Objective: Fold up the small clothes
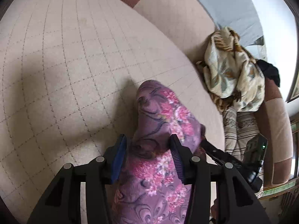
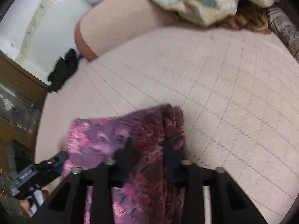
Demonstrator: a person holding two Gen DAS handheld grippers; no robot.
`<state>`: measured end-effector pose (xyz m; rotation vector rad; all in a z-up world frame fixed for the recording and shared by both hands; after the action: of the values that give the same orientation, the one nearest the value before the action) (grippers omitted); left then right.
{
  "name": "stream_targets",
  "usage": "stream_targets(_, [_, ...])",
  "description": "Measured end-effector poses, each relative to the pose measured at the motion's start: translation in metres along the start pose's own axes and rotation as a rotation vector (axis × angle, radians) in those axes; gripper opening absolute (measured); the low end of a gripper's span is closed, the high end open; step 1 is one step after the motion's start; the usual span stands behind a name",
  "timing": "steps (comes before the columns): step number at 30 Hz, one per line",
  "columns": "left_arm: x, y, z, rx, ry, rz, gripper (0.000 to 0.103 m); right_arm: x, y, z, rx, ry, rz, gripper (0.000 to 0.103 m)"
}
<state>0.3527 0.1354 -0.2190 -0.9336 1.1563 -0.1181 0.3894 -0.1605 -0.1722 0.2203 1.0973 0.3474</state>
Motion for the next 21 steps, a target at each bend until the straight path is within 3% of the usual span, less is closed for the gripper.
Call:
stream_targets(1, [0.002, 0.001, -0.001, 0.007, 0.005, 0.019, 0.046, 0.009, -0.002, -0.002, -0.008, 0.022, -0.035, 0.019])
stream_targets(2, [0.003, 0.002, -0.001, 0.012, 0.007, 0.036, 0.046, 0.013, -0.004, -0.004, -0.008, 0.032, -0.056, 0.016])
stream_targets(8, [0.005, -0.001, -0.004, 0.051, -0.014, 0.087, 0.045, 0.015, 0.0, -0.005, -0.016, 0.044, -0.057, 0.016])
stream_targets(9, [0.004, -0.002, -0.005, 0.065, -0.021, 0.094, 0.044, 0.016, 0.005, -0.002, -0.039, 0.045, -0.07, 0.008])
stream_targets(10, [0.003, -0.004, -0.005, 0.068, -0.024, 0.089, 0.038, 0.017, 0.009, 0.0, -0.052, 0.044, -0.091, 0.007])
stream_targets(13, [0.002, -0.006, -0.006, 0.085, -0.037, 0.076, 0.037, -0.013, 0.007, 0.008, -0.054, -0.02, -0.115, 0.006])
stream_targets(18, [0.014, -0.006, -0.006, 0.119, -0.054, 0.128, 0.044, 0.023, -0.025, -0.006, 0.055, 0.064, -0.062, 0.007])
stream_targets(20, [0.006, -0.011, -0.011, 0.149, -0.079, 0.156, 0.051, 0.01, -0.016, 0.0, 0.031, 0.039, -0.062, 0.013])
stream_targets(21, [0.001, -0.013, -0.014, 0.155, -0.084, 0.174, 0.054, 0.001, -0.012, 0.001, 0.009, 0.027, -0.059, 0.025])
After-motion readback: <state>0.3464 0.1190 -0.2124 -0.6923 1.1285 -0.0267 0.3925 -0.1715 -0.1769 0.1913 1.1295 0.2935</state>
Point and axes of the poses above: each gripper's, at about its wrist camera, not at the fingertips, and x roughly the way its jaws point, y to its left, z to its top, the point moved 2 cm from there along x, roughly the way its jaws point, and after that the axes turned 13 degrees about -x, right-handed, at the moved point
